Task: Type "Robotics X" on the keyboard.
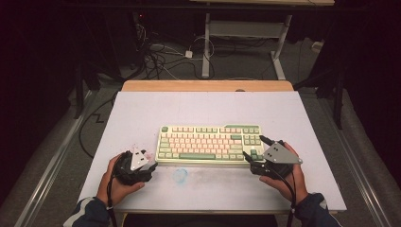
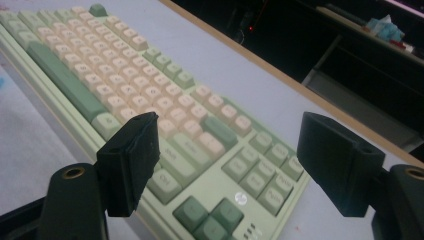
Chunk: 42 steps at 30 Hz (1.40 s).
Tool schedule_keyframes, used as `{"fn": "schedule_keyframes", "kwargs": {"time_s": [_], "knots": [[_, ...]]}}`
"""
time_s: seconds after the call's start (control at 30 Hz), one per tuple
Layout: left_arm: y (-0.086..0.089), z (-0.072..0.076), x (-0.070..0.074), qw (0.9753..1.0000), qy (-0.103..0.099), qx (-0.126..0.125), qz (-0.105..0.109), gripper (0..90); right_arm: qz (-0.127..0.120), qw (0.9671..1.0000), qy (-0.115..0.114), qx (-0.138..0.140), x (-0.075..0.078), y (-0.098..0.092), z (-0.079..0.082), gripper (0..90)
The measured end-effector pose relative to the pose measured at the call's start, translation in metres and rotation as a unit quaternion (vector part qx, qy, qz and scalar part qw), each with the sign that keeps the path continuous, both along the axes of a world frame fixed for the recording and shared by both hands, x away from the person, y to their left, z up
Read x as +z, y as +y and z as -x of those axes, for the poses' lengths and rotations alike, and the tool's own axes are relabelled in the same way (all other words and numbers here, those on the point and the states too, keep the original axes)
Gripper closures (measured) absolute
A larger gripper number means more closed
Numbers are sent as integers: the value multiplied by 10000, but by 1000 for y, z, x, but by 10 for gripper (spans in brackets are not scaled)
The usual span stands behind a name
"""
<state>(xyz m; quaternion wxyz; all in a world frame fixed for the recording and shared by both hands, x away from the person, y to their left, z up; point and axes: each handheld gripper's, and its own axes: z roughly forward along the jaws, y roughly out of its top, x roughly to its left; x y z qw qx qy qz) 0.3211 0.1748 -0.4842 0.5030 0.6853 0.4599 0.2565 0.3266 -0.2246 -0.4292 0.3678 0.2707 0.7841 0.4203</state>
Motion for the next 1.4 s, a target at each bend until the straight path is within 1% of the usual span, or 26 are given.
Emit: {"fn": "schedule_keyframes", "kwargs": {"time_s": [0.03,0.13,0.2,0.23,0.33,0.37,0.43,0.47,0.53,0.6,0.67,0.73,0.77,0.9,1.0,1.07,1.13,1.27,1.4], "knots": [[0,0,1,10000,-7,16,4,397,-33,10000,23,-38,-2,-2,2,257],[0,-1,0,9999,-1,96,-46,450,-104,9996,-116,-255,-7,-9,10,266],[0,-1,0,10000,23,82,-26,487,-175,9992,-124,-325,-9,-13,14,266],[0,-1,0,10000,38,69,-30,499,-192,9992,-118,-329,-10,-14,16,266],[-1,-1,2,10000,61,-8,-4,570,-101,9994,-55,-329,-13,-19,21,266],[-1,0,2,10000,85,-49,5,596,-106,9994,-27,-339,-14,-20,22,266],[-1,1,3,9999,114,-106,18,677,-67,9994,47,-331,-16,-23,24,266],[-1,1,4,9998,142,-143,41,704,-64,9994,91,-332,-17,-24,25,266],[-2,2,7,9992,203,-261,207,761,-22,9995,122,-304,-19,-26,26,266],[-3,3,9,9991,217,-320,188,801,-1,9994,176,-285,-20,-26,27,264],[-4,4,11,9985,281,-417,202,843,29,9995,171,-261,-21,-26,27,264],[-6,4,13,9982,281,-489,181,869,31,9996,167,-240,-21,-25,27,264],[-8,4,14,9979,305,-539,183,871,36,9995,184,-235,-21,-25,27,264],[-15,3,17,9970,295,-716,1,872,49,9996,205,-205,-22,-24,26,265],[-19,0,22,9969,273,-743,15,872,69,9995,252,-190,-23,-23,25,264],[-21,-4,25,9969,250,-742,40,872,94,9995,242,-166,-24,-22,25,265],[-23,-7,29,9970,222,-741,15,871,107,9995,265,-153,-24,-20,25,264],[-29,-13,38,9968,161,-781,71,871,148,9995,251,-138,-25,-19,24,265],[-38,-19,43,9963,136,-853,37,871,160,9994,263,-146,-25,-18,24,265]]}}
